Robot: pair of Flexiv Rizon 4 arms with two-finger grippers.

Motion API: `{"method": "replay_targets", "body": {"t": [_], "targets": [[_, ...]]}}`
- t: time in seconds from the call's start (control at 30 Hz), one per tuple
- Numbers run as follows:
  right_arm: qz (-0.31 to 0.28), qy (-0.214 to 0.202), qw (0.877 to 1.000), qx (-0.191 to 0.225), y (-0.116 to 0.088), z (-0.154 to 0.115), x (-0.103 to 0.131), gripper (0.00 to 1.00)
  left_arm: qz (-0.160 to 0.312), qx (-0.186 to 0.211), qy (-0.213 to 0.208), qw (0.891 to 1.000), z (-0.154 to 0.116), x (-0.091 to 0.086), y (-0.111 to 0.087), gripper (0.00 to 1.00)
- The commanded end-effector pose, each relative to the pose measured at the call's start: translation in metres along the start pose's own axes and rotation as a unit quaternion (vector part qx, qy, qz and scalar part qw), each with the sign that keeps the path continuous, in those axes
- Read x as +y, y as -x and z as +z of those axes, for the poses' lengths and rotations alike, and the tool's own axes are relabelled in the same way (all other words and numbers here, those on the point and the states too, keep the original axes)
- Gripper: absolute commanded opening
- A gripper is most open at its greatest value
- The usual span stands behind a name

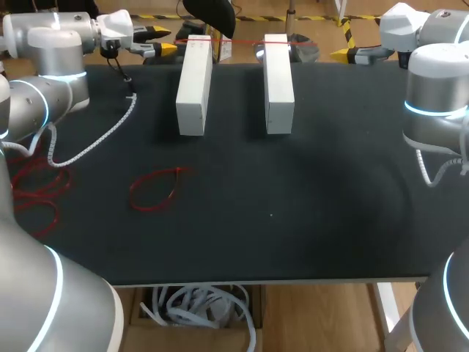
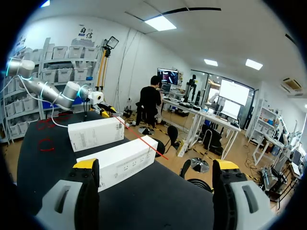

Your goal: Grab the tape and strap the tape.

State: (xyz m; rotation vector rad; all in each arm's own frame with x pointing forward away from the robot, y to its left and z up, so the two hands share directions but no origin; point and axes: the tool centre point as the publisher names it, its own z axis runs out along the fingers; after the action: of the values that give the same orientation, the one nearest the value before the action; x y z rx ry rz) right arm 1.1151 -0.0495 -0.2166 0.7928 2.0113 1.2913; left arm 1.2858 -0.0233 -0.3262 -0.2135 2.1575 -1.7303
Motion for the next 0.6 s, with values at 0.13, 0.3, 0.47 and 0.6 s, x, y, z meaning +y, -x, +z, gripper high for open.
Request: {"method": "replay_targets", "body": {"t": [0.13,0.3,0.47,0.6], "targets": [[0.0,0.0,1.0,0.0,0.0001,-0.0003,-0.0001,1.0,0.002,0.304,-0.006,0.953,0.0093,0.0097,0.0087,0.36],[0.0,0.0,1.0,0.0,0.0001,-0.0003,-0.0001,1.0,-0.001,0.305,-0.006,0.952,0.0099,0.0124,0.0063,0.31],[0.0,0.0,1.0,0.0,0.0001,-0.0003,-0.0001,1.0,-0.002,0.306,-0.007,0.952,0.0092,0.0129,0.0038,0.23],[0.0,0.0,1.0,0.0,0.0001,-0.0003,-0.0001,1.0,-0.001,0.306,-0.008,0.952,0.0085,0.012,0.0016,0.17]]}}
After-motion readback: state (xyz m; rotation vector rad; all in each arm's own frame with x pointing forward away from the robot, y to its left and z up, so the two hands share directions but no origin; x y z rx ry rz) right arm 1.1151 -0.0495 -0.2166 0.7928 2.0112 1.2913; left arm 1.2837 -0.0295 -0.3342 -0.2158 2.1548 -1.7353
